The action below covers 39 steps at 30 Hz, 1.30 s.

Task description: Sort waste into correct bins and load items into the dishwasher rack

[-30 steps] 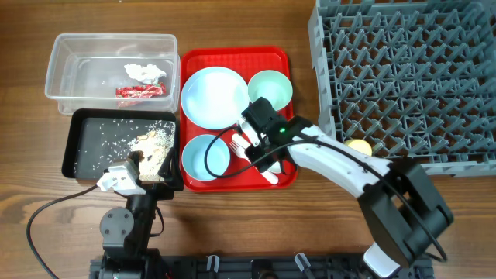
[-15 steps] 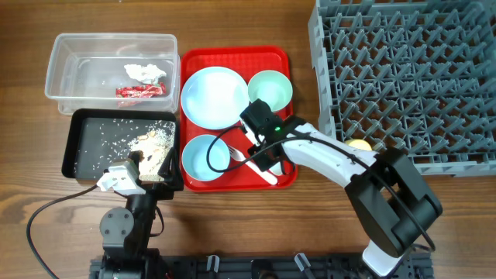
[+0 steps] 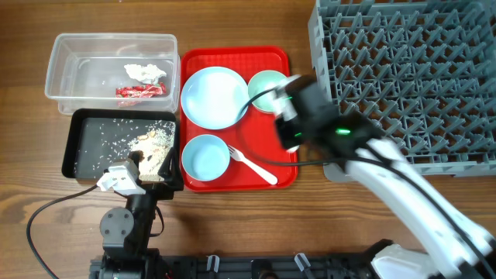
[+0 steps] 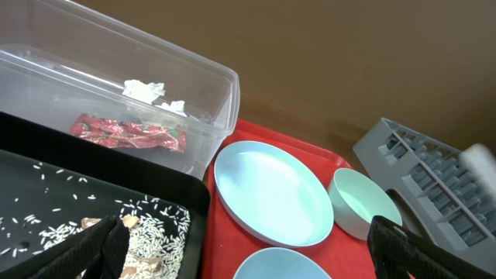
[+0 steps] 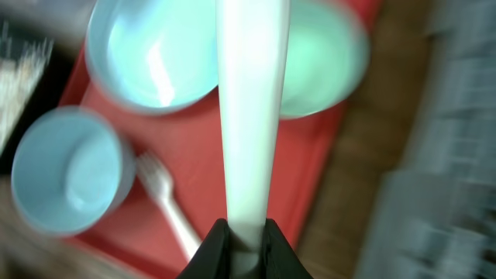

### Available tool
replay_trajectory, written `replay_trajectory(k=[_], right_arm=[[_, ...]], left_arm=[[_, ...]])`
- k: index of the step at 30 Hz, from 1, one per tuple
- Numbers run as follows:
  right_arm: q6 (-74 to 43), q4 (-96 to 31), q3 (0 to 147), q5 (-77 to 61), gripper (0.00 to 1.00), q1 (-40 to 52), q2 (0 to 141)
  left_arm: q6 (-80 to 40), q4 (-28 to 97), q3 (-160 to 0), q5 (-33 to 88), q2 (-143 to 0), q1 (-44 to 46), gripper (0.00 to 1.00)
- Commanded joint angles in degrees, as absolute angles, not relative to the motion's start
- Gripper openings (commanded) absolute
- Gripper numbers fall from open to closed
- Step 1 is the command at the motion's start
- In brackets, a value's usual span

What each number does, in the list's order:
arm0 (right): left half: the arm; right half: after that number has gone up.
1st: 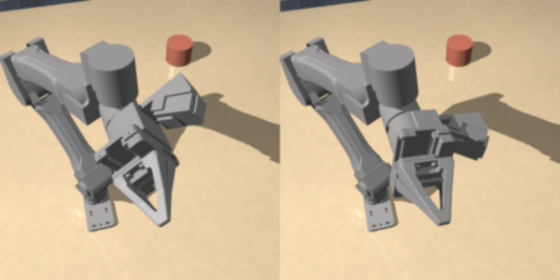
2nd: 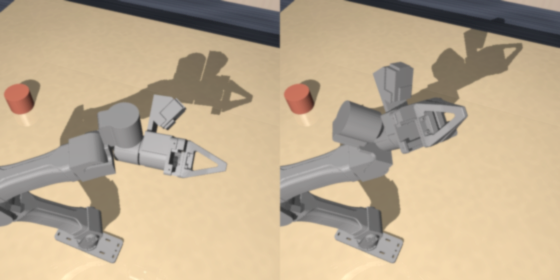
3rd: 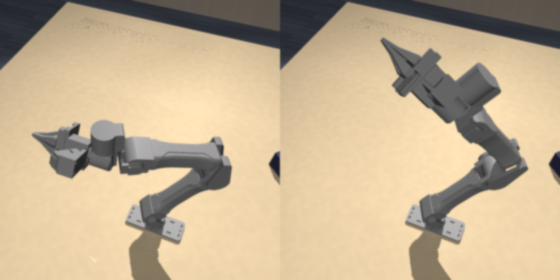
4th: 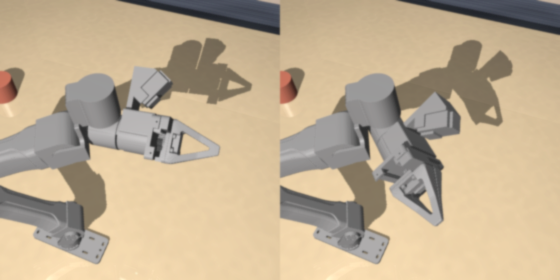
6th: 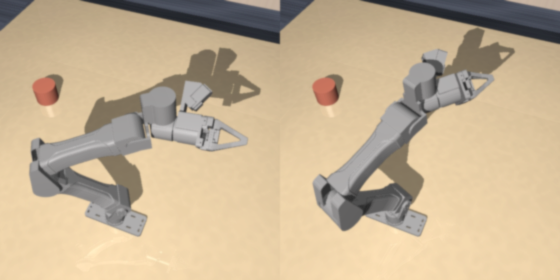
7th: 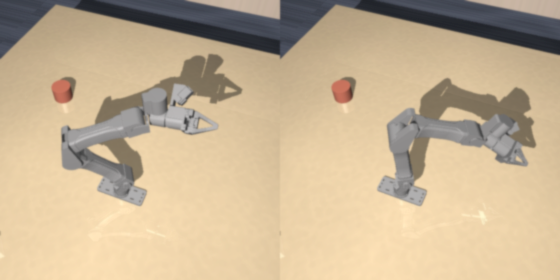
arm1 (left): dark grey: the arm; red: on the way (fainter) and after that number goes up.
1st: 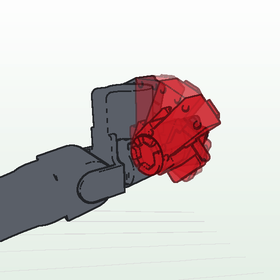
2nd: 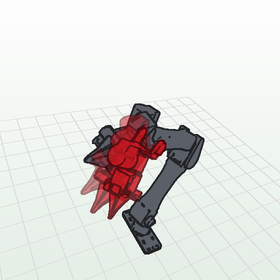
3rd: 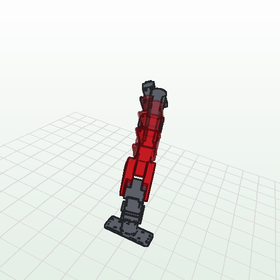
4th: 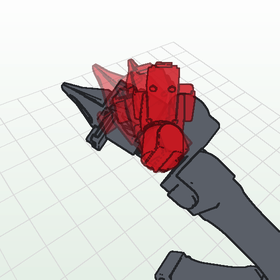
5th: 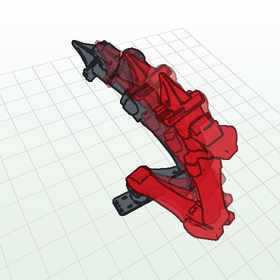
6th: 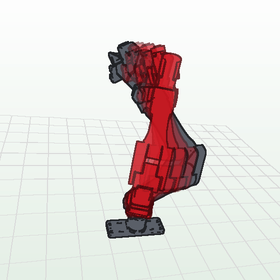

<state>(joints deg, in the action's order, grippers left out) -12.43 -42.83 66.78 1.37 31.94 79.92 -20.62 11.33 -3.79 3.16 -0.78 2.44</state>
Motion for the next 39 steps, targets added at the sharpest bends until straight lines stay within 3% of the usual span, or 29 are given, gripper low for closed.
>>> replay_trajectory(k=[1, 6, 13, 17, 19, 27, 33, 39], right_arm=[[-14.9, -42.5, 67.6, 8.6, 0.09, 23.9, 75.9], [-11.8, -40.0, 67.5, 8.6, 0.13, 15.0, 79.9], [-9.0, -39.4, 67.5, 13.5, 0.16, 12.9, 90.8], [-4.6, -40.1, 67.8, 4.0, 0.52, 14.5, 90.2], [-4.5, -41.4, 68.3, 1.1, 0.61, 16.1, 88.1], [-7.8, -45.6, 68.1, -6.5, 0.66, 28.8, 81.1], [-7.9, -44.2, 63.4, -6.3, 0.62, 41.3, 84.6], [-7.9, -38.7, 60.0, -3.2, 0.56, 46.2, 93.3]], left_arm=[[-20.3, 11.1, -3.4, 4.0, -0.2, 2.0, 1.0], [-20.3, 11.2, -3.4, 4.0, -0.2, 2.0, 1.0], [-20.3, 11.1, -3.4, 4.0, -0.2, 2.0, 1.0], [-20.3, 11.1, -3.4, 4.0, -0.2, 2.0, 1.0], [-20.3, 11.1, -3.4, 4.0, -0.2, 2.0, 1.0], [-20.3, 11.1, -3.4, 4.0, -0.2, 2.0, 1.0], [-20.3, 11.1, -3.4, 4.0, -0.2, 2.0, 1.0], [-20.3, 11.1, -3.4, 4.0, -0.2, 2.0, 1.0]])
